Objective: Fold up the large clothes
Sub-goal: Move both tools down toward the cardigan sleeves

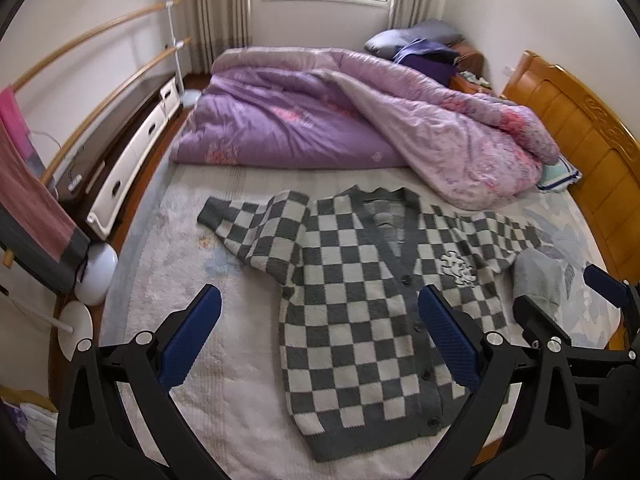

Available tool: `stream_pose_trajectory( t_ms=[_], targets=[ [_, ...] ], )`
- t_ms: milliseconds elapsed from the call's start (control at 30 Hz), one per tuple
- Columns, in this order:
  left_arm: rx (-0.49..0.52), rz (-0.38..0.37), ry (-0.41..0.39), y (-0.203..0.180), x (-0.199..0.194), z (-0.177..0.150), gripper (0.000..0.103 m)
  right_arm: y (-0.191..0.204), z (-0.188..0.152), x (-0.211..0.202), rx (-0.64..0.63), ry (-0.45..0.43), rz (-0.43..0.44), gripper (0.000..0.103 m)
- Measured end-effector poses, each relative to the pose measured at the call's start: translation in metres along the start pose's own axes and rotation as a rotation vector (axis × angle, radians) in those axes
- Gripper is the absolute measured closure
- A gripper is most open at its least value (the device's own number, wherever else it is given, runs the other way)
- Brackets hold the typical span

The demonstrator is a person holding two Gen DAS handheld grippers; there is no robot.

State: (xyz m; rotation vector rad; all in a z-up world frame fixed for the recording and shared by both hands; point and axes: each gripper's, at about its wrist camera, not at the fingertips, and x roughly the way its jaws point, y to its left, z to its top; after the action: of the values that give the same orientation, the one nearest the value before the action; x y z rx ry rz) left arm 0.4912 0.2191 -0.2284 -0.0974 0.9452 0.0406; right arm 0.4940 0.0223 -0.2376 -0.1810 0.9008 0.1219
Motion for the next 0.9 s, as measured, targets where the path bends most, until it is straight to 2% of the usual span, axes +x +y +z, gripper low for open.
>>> stream_pose_trajectory(
  t_ms=[133,267,367,500,633,733,900],
  targets=[
    [-0.033,-0.029,0.061,0.032,0.055,0.017,0.005,0.021,0.019,0.050,-0.020,0.016,0.004,0.007],
    [-0.127,-0.037,0.118,0.074,0.110,0.030,0.005,0.039,0.037,0.098,-0.027,0.015,0.035,0.007],
    [-0.255,-0.034,0.154,0.126,0.162,0.037,0.005,0.051,0.050,0.139,-0.030,0.024,0.059,0.007],
    [-0.370,0.008,0.192,0.182,0.222,0.037,0.005,0.069,0.062,0.207,-0.049,0.049,0.069,0.007],
    [-0.494,-0.022,0.233,0.219,0.279,0.028,0.005,0.084,0.065,0.265,-0.052,0.076,0.068,0.007],
    [-0.519,-0.011,0.248,0.231,0.316,0.024,0.005,0.093,0.064,0.308,-0.036,0.110,0.075,0.007],
    [-0.497,0.004,0.273,0.239,0.371,0.020,0.005,0.100,0.054,0.353,-0.022,0.137,0.085,0.007]
  ],
)
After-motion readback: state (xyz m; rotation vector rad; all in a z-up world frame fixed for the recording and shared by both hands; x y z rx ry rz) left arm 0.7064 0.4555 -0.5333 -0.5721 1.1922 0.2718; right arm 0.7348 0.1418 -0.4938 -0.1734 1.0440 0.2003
